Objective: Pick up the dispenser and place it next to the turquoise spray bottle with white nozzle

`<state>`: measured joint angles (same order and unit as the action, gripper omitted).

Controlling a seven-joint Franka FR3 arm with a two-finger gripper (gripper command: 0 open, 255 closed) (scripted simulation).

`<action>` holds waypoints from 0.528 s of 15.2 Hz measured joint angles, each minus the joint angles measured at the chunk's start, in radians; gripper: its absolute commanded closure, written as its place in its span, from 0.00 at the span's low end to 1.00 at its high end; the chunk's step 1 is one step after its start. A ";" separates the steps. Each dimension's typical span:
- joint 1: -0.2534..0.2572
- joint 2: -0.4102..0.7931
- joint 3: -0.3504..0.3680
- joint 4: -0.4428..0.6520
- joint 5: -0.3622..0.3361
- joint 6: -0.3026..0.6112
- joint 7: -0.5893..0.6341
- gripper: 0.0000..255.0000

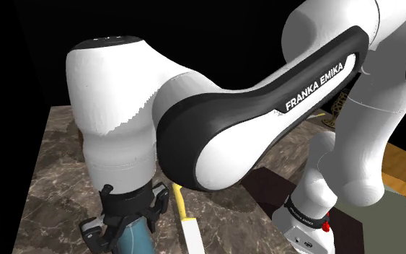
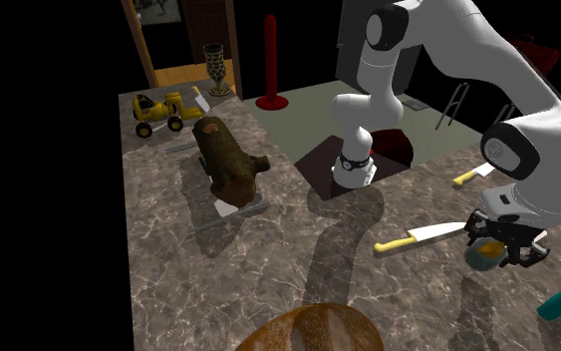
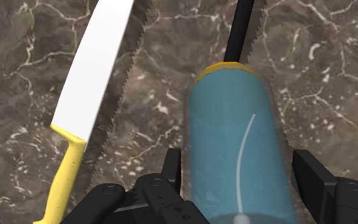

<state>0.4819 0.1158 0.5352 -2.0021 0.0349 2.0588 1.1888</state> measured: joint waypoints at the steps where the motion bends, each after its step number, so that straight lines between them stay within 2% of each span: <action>1: 0.001 0.007 0.000 -0.007 -0.004 0.013 0.002 1.00; 8: 0.005 0.050 -0.007 -0.048 -0.032 0.103 0.013 1.00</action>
<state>0.4872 0.1662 0.5281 -2.0498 0.0033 2.1618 1.2015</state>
